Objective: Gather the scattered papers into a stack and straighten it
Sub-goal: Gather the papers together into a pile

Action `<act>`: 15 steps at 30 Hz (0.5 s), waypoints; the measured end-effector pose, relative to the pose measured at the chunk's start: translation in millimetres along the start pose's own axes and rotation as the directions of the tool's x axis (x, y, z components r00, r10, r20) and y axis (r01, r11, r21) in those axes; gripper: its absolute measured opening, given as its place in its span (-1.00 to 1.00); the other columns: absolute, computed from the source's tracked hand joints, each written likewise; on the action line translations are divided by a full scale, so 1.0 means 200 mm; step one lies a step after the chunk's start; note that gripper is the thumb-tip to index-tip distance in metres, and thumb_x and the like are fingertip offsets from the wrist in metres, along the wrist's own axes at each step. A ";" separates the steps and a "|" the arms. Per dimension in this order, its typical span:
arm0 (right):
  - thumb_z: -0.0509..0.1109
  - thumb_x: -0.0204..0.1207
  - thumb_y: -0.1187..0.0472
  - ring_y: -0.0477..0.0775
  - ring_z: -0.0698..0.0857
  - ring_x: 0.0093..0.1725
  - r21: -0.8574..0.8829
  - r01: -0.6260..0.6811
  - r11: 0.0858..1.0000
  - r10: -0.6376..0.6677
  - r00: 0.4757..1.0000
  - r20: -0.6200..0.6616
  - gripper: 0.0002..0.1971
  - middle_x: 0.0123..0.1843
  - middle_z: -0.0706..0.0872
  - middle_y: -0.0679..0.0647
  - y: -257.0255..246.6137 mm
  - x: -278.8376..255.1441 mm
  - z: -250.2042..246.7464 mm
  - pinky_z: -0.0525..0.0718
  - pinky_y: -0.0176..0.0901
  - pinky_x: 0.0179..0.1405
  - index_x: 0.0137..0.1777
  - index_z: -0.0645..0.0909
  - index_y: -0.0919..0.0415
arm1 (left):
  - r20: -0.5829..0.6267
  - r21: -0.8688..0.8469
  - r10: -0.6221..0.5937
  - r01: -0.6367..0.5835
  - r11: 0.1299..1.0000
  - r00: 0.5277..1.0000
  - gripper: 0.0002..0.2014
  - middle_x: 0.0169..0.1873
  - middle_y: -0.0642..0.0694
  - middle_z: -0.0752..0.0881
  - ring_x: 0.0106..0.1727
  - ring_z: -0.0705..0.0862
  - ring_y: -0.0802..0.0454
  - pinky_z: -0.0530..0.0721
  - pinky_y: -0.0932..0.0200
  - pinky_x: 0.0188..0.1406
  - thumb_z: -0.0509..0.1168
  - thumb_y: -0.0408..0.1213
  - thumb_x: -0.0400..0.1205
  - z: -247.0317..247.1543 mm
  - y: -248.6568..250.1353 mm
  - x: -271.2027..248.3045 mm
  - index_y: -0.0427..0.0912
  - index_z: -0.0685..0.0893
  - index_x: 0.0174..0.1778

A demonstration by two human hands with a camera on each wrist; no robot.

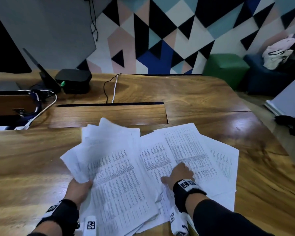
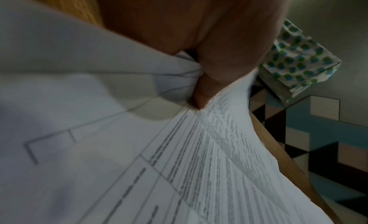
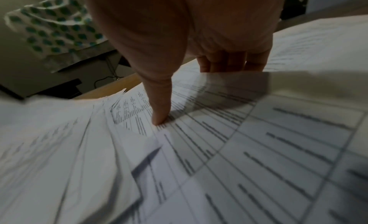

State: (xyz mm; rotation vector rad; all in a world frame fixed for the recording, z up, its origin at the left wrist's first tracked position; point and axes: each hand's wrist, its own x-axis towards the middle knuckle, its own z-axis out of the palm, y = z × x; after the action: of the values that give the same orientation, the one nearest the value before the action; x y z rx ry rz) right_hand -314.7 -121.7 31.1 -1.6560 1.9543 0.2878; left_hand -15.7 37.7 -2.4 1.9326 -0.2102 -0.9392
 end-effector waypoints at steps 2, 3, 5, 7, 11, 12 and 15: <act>0.50 0.31 -0.06 0.25 0.46 0.40 0.027 -0.013 1.000 0.011 0.998 0.064 -0.26 0.35 0.53 0.16 -0.02 0.02 -0.01 0.55 0.11 0.30 0.42 0.31 0.23 | 0.000 0.001 0.007 -0.007 1.000 1.000 -0.70 0.04 -0.32 0.81 -0.01 0.79 -0.30 0.72 -0.30 0.13 0.44 -0.41 0.53 0.00 -0.02 0.01 -0.35 0.69 0.17; 0.45 0.36 0.01 0.21 0.55 0.28 0.065 -0.011 0.998 0.005 0.996 0.089 -0.39 0.22 0.58 0.14 -0.01 0.04 0.00 0.62 0.05 0.21 0.36 0.37 0.20 | 0.001 -0.006 -0.004 0.004 1.000 1.000 -0.71 0.04 -0.32 0.80 0.00 0.79 -0.31 0.72 -0.29 0.14 0.43 -0.43 0.54 0.00 -0.03 0.02 -0.35 0.68 0.18; 0.32 0.46 0.15 0.06 0.61 -0.10 0.193 0.026 0.981 -0.048 0.993 0.112 -0.71 -0.07 0.54 0.04 0.00 0.06 -0.01 0.62 -0.13 -0.06 0.17 0.45 0.12 | 0.025 -0.025 -0.031 0.031 0.999 0.999 -0.68 0.06 -0.34 0.79 0.02 0.78 -0.35 0.70 -0.32 0.16 0.42 -0.44 0.55 -0.02 -0.04 0.03 -0.35 0.65 0.23; 0.27 0.51 0.21 -0.02 0.45 -0.31 0.271 0.087 0.959 -0.115 0.989 0.089 -0.85 -0.23 0.38 -0.07 0.03 0.06 -0.05 0.46 -0.22 -0.22 -0.14 0.33 0.03 | 0.048 -0.036 -0.056 0.058 0.998 0.997 -0.65 0.07 -0.36 0.79 0.06 0.77 -0.38 0.66 -0.39 0.21 0.43 -0.44 0.56 -0.04 -0.05 0.03 -0.37 0.63 0.27; 0.31 0.52 0.19 0.17 0.60 -0.09 0.284 0.043 0.958 -0.011 0.994 -0.112 -0.93 -0.11 0.63 0.11 0.17 0.13 -0.24 0.45 -0.18 -0.07 -0.18 0.53 0.13 | 0.100 -0.044 -0.084 0.089 0.995 0.991 -0.68 0.08 -0.41 0.78 0.11 0.75 -0.43 0.61 -0.42 0.28 0.41 -0.49 0.58 -0.07 -0.06 0.02 -0.41 0.63 0.26; 0.32 0.51 0.18 0.26 0.65 0.07 0.255 -0.025 0.967 0.063 0.988 -0.141 -0.82 0.10 0.68 0.21 0.23 0.17 -0.29 0.54 -0.15 0.03 0.03 0.64 0.24 | 0.121 -0.042 -0.075 0.081 0.996 0.990 -0.69 0.07 -0.41 0.78 0.12 0.74 -0.43 0.62 -0.36 0.27 0.40 -0.50 0.58 -0.06 -0.06 0.01 -0.41 0.63 0.25; 0.31 0.48 0.16 0.40 0.57 0.27 0.155 -0.226 0.962 0.245 0.962 -0.120 -0.68 0.35 0.53 0.30 0.37 0.24 -0.37 0.62 0.10 0.24 0.18 0.61 0.31 | 0.149 -0.009 -0.047 0.049 0.999 0.988 -0.69 0.05 -0.38 0.78 0.09 0.74 -0.36 0.66 -0.15 0.15 0.40 -0.50 0.58 -0.04 -0.05 -0.02 -0.41 0.62 0.24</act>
State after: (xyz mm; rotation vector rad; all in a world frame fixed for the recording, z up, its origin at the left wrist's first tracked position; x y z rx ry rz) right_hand -409.0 -183.2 53.0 -1.3868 2.2266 0.1231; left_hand -14.9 49.8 -5.7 1.8647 -0.2448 -1.1149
